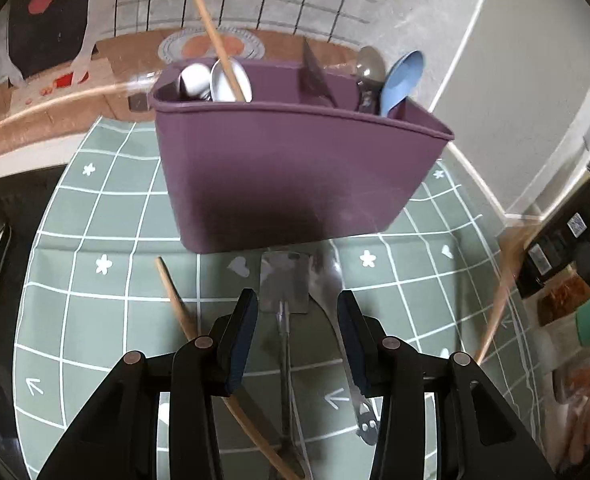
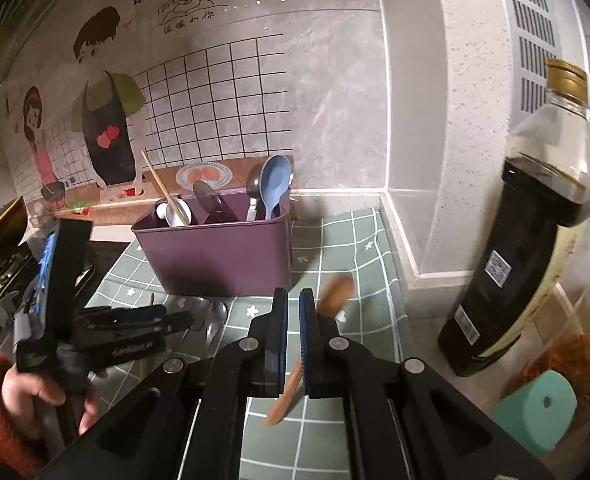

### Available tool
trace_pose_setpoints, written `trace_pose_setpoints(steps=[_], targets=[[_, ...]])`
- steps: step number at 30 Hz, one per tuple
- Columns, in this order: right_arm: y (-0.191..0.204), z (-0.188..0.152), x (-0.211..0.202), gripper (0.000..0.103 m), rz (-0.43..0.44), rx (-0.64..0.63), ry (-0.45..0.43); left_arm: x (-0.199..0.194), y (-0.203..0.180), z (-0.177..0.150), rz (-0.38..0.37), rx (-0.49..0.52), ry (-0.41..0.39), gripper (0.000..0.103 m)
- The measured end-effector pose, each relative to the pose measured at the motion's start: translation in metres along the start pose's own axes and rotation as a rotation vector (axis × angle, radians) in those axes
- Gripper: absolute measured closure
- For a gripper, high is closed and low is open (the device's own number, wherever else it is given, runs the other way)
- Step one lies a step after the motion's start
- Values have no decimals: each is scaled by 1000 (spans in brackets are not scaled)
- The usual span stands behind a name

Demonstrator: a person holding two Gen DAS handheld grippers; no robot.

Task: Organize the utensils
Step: 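Grasp the metal spatula with the left gripper while the right lifts the wooden spoon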

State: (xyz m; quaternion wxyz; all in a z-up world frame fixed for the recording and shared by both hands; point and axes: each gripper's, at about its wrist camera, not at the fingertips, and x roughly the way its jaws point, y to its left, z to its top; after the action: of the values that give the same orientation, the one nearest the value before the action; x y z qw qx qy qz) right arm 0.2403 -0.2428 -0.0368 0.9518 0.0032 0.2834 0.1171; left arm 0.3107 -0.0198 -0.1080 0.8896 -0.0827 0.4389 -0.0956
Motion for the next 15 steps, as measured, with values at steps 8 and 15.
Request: trace_pose_setpoints(steps=[8, 15], targets=[[-19, -17, 8, 98, 8, 58, 69, 10, 4, -2, 9, -11, 29, 60], [-28, -29, 22, 79, 14, 118, 121, 21, 8, 0, 42, -4, 35, 60]])
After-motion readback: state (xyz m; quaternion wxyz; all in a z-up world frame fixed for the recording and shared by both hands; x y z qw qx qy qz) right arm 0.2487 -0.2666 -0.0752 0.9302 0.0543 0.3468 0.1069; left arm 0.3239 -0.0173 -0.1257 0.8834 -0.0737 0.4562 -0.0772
